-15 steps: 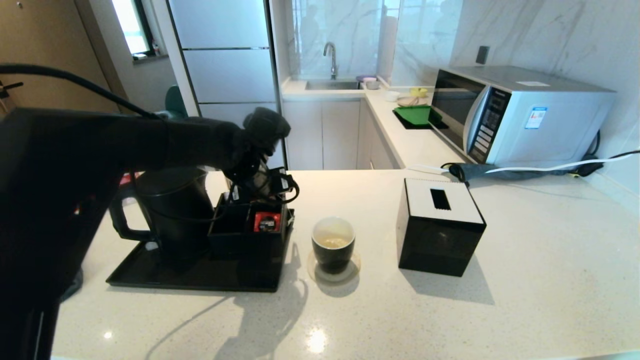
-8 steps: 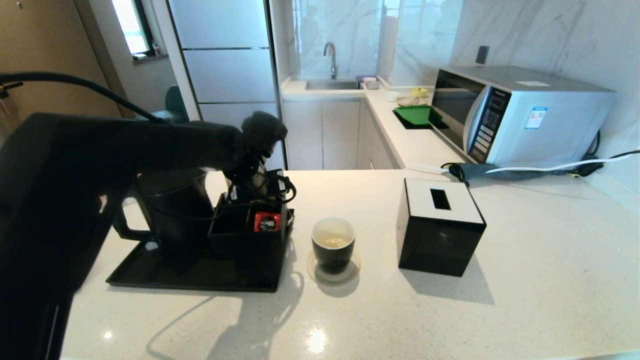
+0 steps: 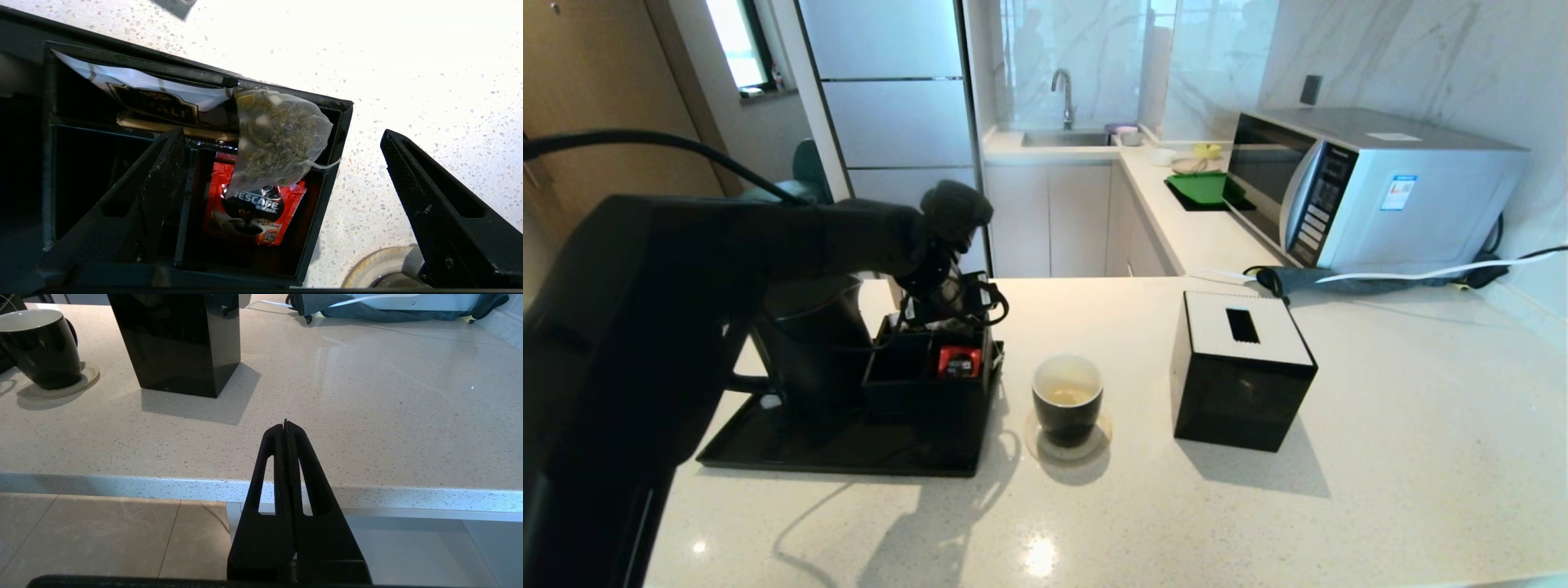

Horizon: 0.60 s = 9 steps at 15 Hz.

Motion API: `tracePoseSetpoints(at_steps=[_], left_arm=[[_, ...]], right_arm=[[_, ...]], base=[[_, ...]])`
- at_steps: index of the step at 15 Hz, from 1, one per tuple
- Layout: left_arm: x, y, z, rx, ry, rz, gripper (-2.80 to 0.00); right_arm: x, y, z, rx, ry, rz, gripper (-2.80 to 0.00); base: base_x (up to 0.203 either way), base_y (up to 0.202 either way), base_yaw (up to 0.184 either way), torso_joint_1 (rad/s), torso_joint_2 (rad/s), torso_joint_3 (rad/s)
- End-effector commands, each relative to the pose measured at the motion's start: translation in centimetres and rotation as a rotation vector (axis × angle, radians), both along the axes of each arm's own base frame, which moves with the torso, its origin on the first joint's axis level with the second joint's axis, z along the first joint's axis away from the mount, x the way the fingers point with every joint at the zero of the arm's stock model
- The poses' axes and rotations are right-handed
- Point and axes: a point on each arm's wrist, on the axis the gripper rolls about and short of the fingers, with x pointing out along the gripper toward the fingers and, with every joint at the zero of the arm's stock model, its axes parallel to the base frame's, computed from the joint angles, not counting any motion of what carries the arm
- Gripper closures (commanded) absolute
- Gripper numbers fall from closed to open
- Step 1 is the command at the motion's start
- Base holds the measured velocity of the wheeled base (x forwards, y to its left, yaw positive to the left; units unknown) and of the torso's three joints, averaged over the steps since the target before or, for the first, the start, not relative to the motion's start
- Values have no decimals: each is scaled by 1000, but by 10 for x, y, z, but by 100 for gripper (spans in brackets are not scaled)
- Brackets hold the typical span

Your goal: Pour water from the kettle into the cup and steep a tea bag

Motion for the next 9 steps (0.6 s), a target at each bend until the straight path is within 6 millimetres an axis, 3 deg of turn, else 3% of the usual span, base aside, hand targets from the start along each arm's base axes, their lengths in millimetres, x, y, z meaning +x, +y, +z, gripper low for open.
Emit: tracePoseSetpoints(at_steps=[1, 2, 9], left_arm=[[2, -2, -6, 5, 10, 0, -280], [3, -3, -5, 5, 7, -1, 0], [5, -4, -9, 16, 14, -10, 0]], right_arm=[[0, 0, 0, -1, 2, 1, 0], [0, 0, 0, -1, 2, 1, 0], [0, 0, 0, -1, 2, 1, 0]], base=[[0, 0, 0, 0, 0, 0], [0, 0, 0, 0, 0, 0], [0, 0, 0, 0, 0, 0]])
